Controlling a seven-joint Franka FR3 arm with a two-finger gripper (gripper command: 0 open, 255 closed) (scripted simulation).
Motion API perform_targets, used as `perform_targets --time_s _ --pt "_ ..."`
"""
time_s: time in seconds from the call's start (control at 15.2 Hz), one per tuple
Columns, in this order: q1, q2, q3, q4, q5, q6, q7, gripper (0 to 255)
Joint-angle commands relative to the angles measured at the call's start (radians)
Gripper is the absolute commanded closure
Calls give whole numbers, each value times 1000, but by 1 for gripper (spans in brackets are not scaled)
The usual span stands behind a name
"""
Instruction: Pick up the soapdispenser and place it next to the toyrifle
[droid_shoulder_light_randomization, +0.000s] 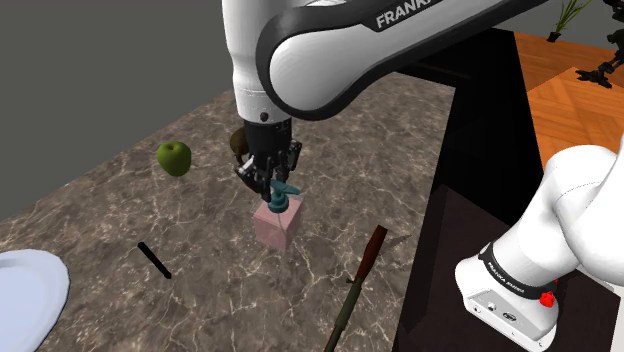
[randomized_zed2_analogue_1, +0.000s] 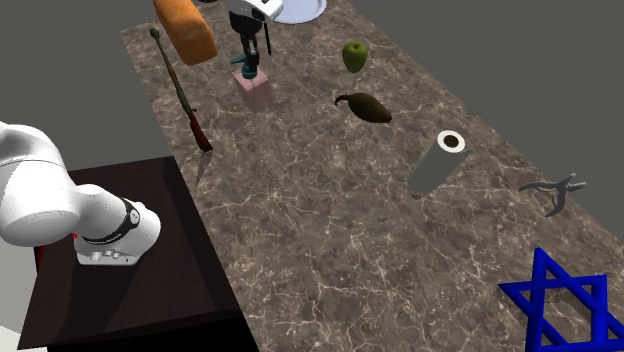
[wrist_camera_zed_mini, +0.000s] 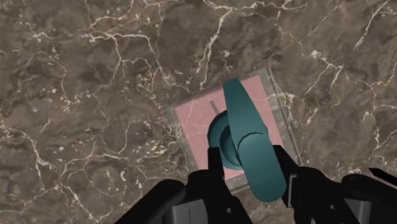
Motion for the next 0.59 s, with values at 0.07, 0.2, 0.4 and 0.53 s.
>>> perform_targets --time_s 0.07,0.2,0.4,0.53 --pt "0 0 0 -1 0 1 0 255" --pt "0 0 0 -1 0 1 0 255" --pt "0 0 0 -1 0 1 0 0" --pt "0 0 0 -1 0 1 0 0"
